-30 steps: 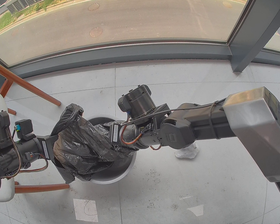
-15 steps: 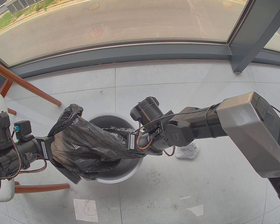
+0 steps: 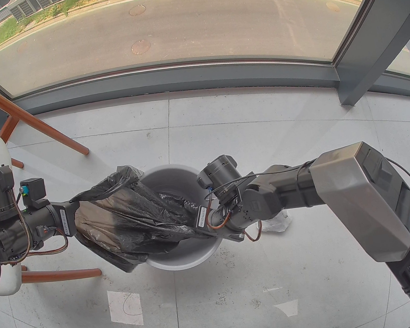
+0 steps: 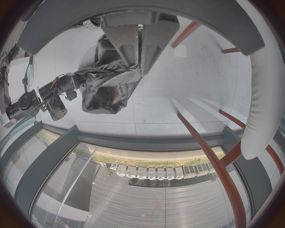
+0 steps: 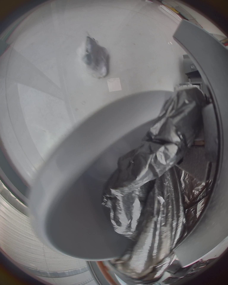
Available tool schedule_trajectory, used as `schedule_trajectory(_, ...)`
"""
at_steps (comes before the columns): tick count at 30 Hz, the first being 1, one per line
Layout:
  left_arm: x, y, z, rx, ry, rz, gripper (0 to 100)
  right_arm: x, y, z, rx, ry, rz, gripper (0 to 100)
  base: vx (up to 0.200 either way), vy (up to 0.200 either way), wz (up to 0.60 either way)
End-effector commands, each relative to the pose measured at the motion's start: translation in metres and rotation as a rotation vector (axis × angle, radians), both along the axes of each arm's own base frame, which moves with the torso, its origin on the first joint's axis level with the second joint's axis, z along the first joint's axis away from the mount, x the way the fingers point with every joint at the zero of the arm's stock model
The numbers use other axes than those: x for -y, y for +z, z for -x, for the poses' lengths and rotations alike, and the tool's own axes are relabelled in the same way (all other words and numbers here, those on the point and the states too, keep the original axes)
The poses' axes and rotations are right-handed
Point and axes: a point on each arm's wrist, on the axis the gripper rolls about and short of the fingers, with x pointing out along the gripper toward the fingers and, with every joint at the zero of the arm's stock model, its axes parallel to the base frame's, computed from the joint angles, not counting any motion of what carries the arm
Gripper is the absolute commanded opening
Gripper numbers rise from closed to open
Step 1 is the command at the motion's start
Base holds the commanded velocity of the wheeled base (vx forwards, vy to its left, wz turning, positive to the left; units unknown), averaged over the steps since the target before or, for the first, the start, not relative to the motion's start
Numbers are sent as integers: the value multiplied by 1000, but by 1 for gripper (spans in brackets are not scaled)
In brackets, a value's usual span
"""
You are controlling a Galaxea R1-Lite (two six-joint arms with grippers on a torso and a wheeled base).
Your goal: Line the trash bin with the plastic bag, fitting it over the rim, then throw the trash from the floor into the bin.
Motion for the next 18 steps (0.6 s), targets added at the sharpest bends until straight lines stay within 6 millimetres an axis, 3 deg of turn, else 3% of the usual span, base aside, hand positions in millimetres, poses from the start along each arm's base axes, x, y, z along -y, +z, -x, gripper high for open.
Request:
schedule_trajectory(1,0,-1,1,-4,-1,0,0,-19,-7,18,-35,70,-16,0,0,0,0)
schedule_trajectory(4,0,-1,0,-3,-1,0,0,-30,-8,29,-65,127,-37,0,0,0,0)
schedule_trajectory(5,0,-2,-1,-6,1,0,0,-43,-10,43,-107,200,-70,0,0,0,0)
schedule_trajectory(8,0,-2,-1,-6,-1,0,0,-55,-24,54,-145,262,-87,0,0,0,0)
schedule_trajectory(16,0,-1,0,-3,2,1,0,-76,-4,55,-23,315,-277,0,0,0,0)
schedule_trajectory(18,0,0,0,1,0,2,0,-75,13,53,-27,299,-355,0,0,0,0)
